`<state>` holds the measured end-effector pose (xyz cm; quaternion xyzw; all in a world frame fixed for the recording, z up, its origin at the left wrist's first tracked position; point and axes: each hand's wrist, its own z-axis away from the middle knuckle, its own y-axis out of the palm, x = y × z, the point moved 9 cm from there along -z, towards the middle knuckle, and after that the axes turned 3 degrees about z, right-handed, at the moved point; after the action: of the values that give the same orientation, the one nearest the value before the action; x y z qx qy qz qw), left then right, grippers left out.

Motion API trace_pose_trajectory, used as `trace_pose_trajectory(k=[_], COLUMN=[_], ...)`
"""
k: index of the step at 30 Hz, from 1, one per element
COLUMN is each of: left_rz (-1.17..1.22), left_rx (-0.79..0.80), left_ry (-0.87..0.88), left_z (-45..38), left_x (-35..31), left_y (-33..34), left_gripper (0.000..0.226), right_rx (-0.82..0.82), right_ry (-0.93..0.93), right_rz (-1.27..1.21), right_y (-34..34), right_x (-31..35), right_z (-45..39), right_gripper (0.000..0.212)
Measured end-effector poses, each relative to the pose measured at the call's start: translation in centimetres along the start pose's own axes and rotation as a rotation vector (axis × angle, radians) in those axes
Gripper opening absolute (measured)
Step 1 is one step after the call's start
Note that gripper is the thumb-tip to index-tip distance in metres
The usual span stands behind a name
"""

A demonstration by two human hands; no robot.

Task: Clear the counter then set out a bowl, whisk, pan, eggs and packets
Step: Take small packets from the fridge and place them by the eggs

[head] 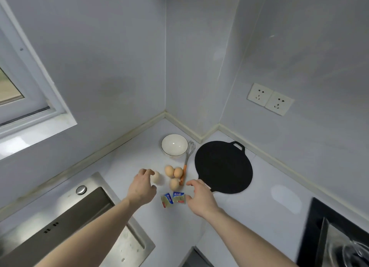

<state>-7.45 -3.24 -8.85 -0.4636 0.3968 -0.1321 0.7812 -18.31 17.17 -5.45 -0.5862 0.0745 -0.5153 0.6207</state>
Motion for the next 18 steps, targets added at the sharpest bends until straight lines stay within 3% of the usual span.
trace_pose_trajectory(k=[9, 13, 18], left_rz=[0.023, 0.055, 0.06], left_rx=[0.12, 0.111, 0.098], left_ry=[-0.023, -0.026, -0.016], left_z=[-5.7, -6.3, -6.6], left_x=[1.4, 1.6, 1.7], left_y=[2.8, 3.3, 3.3], left_gripper=[0.05, 0.039, 0.038], right_rx=[0.057, 0.129, 0.166], right_ry=[-0.069, -0.061, -0.057], right_rz=[0.276, 0.44, 0.476], right_y=[2.8, 5.0, 7.2], right_x=[6.3, 6.6, 6.1], right_z=[-11.1, -13.9, -15.3], right_gripper=[0.043, 0.047, 0.042])
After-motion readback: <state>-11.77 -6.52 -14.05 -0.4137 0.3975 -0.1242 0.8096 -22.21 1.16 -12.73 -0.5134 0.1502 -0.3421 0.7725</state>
